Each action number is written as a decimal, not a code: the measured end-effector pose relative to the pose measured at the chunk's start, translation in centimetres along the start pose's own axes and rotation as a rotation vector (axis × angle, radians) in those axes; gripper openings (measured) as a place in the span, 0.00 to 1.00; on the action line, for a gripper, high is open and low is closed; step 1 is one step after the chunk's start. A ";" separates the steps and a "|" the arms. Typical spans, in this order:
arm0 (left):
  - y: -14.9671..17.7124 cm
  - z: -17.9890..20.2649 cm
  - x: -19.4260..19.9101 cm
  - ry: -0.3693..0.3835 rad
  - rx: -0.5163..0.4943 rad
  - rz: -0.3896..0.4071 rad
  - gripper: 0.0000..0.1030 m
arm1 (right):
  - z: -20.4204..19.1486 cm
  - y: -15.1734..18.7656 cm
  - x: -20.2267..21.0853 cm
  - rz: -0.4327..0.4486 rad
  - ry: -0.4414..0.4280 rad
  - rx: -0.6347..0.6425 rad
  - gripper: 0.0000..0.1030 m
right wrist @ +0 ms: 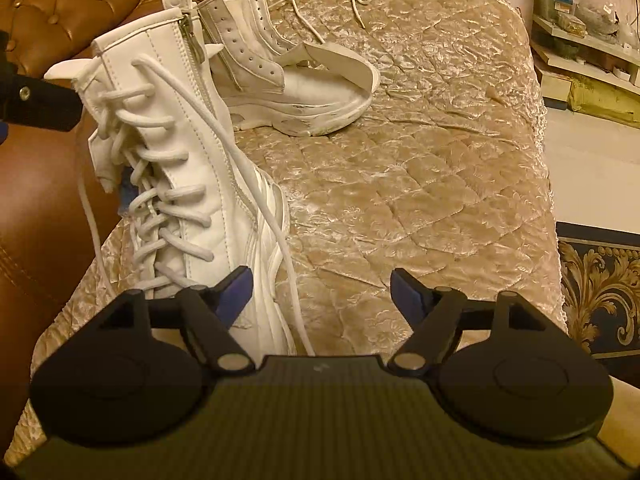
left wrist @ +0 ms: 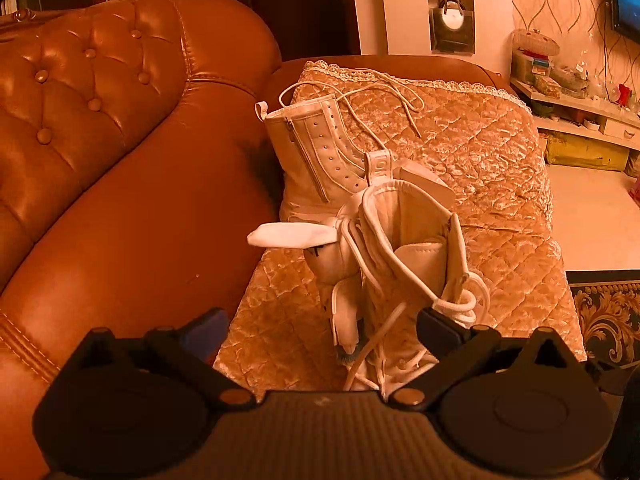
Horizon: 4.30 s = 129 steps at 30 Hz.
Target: Lace up shoes with both hands
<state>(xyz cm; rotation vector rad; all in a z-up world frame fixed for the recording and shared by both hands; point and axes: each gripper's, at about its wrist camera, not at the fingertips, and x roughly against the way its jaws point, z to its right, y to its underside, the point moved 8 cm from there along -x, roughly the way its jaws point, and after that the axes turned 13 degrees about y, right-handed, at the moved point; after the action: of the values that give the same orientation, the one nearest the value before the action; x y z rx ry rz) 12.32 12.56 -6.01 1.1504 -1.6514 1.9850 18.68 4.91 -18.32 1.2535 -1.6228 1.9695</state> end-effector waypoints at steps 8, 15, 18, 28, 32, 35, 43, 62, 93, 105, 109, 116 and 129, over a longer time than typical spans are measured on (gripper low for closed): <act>0.5 0.0 -0.1 0.003 -0.003 -0.002 1.00 | 0.0 0.1 0.1 0.001 0.000 0.002 0.81; 1.4 -1.3 0.2 -0.004 0.032 0.003 1.00 | -0.1 0.0 0.1 0.002 0.001 0.005 0.82; 1.2 -2.0 0.9 0.012 0.060 0.043 1.00 | 0.0 0.1 0.1 0.001 0.000 0.003 0.82; -1.3 -1.0 0.5 0.108 0.057 0.065 1.00 | 0.2 0.4 0.1 -0.004 -0.004 -0.022 0.82; -2.1 -0.6 -0.6 0.127 0.064 0.052 1.00 | 0.1 0.5 0.1 -0.008 -0.005 -0.023 0.82; -1.8 -0.4 -0.6 0.133 0.079 0.053 1.00 | 0.1 0.6 0.0 -0.013 -0.002 -0.019 0.82; 1.7 -2.8 1.9 0.226 0.326 0.161 1.00 | 0.0 0.7 0.1 -0.020 0.009 -0.008 0.82; 13.4 -2.9 -1.5 0.131 0.330 -0.061 1.00 | -2.9 4.2 6.3 0.050 -0.018 0.170 0.82; 13.6 -1.7 -0.9 0.115 0.279 -0.060 1.00 | -3.0 4.1 7.9 0.100 -0.034 0.185 0.82; 11.1 -8.6 -5.2 0.163 0.225 -0.023 1.00 | -0.4 0.7 13.4 0.044 -0.147 0.146 0.82; 12.1 -10.5 -6.1 0.144 0.252 -0.038 1.00 | 0.9 -2.1 21.5 0.148 -0.129 0.301 0.82; 13.4 -10.6 -4.6 0.109 0.231 -0.050 1.00 | 0.6 -1.2 26.7 0.187 -0.164 0.395 0.99; 11.2 -4.7 2.7 0.111 0.215 0.063 1.00 | -1.8 3.2 17.2 0.181 -0.118 0.276 0.99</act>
<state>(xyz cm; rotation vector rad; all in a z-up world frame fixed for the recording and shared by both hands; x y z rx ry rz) 1.24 13.01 -11.58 1.0482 -1.4649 2.2670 5.73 0.57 -7.18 1.3864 -1.6098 2.3363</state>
